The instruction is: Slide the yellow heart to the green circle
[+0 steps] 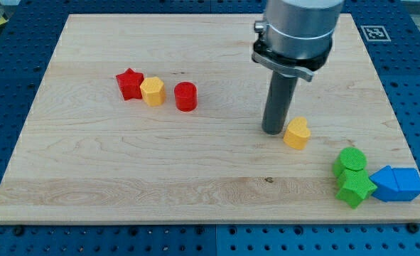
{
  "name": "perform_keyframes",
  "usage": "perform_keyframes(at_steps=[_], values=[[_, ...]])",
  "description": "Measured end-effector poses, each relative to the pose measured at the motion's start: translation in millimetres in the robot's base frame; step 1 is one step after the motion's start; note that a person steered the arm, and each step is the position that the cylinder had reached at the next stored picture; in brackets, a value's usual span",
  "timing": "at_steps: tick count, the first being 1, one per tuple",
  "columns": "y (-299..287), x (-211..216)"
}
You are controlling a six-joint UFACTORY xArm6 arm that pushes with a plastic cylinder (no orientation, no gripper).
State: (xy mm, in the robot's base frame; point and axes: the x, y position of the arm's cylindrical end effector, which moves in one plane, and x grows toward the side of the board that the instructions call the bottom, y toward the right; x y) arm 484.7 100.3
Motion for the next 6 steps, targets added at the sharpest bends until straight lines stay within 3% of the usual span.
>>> perform_keyframes(at_steps=[2,3,4,6], values=[[35,1],[33,2],[-10,4],[10,31]])
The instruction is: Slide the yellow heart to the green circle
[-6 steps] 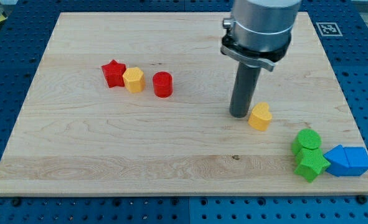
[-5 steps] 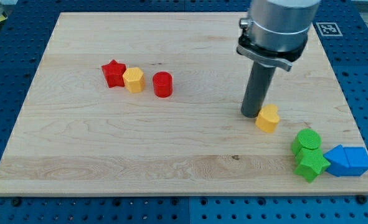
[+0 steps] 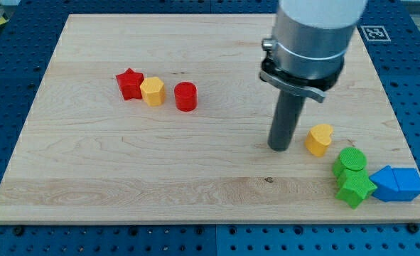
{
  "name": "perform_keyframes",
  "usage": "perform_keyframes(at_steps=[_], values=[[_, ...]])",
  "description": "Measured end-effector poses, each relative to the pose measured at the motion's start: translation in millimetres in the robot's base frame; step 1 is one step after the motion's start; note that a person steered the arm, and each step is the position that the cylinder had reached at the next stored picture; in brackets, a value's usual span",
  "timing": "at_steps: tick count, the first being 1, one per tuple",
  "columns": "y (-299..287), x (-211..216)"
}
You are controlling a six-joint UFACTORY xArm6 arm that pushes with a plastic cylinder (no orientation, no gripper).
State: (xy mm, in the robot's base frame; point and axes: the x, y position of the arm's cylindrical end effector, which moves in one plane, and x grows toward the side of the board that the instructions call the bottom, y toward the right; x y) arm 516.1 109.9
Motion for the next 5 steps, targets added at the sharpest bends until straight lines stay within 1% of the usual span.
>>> perform_keyframes(at_steps=[2,3,5], values=[[59,0],[74,-1],[79,-34]])
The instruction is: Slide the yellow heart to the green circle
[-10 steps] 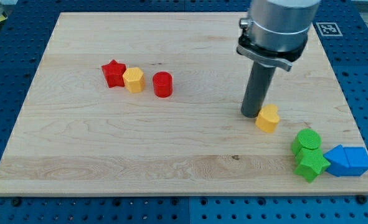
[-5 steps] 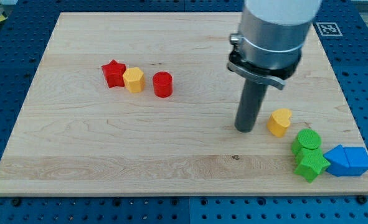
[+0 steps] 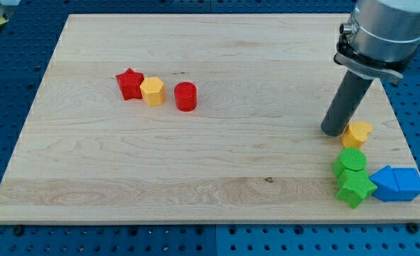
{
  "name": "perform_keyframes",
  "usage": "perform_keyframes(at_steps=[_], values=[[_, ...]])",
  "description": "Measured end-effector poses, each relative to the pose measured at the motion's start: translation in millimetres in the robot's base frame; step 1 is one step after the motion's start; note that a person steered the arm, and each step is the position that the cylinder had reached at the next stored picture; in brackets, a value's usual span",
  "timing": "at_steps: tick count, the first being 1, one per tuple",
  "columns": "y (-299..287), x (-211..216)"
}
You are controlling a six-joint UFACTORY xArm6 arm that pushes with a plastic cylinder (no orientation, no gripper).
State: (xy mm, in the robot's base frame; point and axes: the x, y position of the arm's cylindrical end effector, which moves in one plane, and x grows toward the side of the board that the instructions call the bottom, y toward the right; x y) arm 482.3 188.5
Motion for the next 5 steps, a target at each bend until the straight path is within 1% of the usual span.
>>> perform_keyframes(at_steps=[1,2,4,5], values=[[15,-9],[37,-9],[35,-8],[33,1]])
